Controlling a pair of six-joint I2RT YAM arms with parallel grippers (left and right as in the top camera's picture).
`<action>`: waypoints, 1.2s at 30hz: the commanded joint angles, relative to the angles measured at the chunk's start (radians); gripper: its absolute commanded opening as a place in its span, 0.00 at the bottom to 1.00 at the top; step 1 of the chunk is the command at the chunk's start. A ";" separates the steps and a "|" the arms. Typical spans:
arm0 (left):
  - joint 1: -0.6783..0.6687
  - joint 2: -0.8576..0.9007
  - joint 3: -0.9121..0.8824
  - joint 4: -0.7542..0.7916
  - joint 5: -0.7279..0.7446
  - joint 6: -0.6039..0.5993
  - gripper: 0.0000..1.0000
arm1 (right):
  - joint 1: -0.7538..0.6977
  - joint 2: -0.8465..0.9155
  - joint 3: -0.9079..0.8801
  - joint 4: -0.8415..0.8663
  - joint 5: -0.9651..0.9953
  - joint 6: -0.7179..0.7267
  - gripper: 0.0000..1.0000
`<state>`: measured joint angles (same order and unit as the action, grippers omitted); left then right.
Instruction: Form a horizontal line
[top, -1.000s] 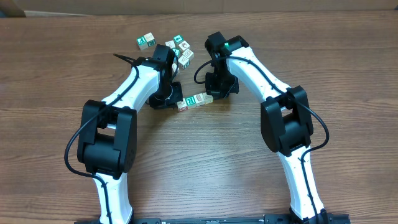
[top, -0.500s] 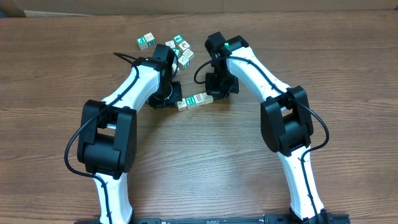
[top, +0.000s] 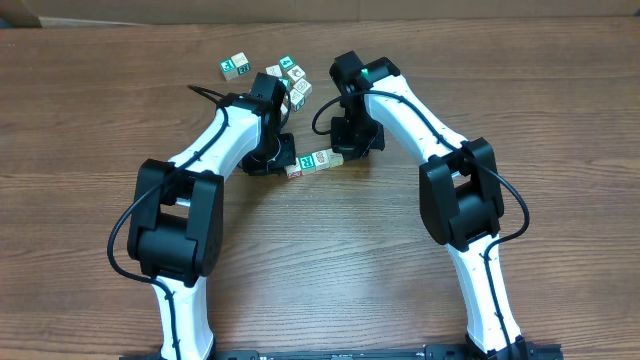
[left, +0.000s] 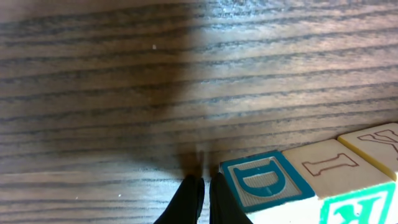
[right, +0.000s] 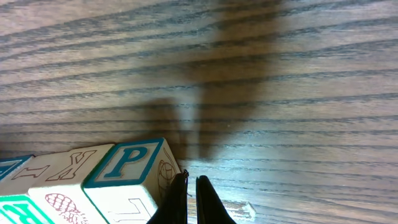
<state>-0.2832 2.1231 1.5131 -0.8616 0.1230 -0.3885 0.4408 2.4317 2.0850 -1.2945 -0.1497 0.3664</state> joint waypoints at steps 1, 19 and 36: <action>-0.006 0.015 -0.007 0.007 0.000 0.016 0.04 | -0.001 0.007 0.010 0.001 -0.006 0.004 0.04; -0.005 0.015 -0.007 0.031 -0.003 0.066 0.04 | 0.041 0.007 0.010 -0.005 -0.009 0.036 0.04; -0.005 0.015 -0.007 0.052 -0.026 0.116 0.04 | 0.051 0.007 0.010 -0.009 -0.001 0.083 0.04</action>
<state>-0.2810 2.1262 1.5131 -0.8238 0.0868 -0.3023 0.4732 2.4317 2.0850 -1.3109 -0.1257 0.4397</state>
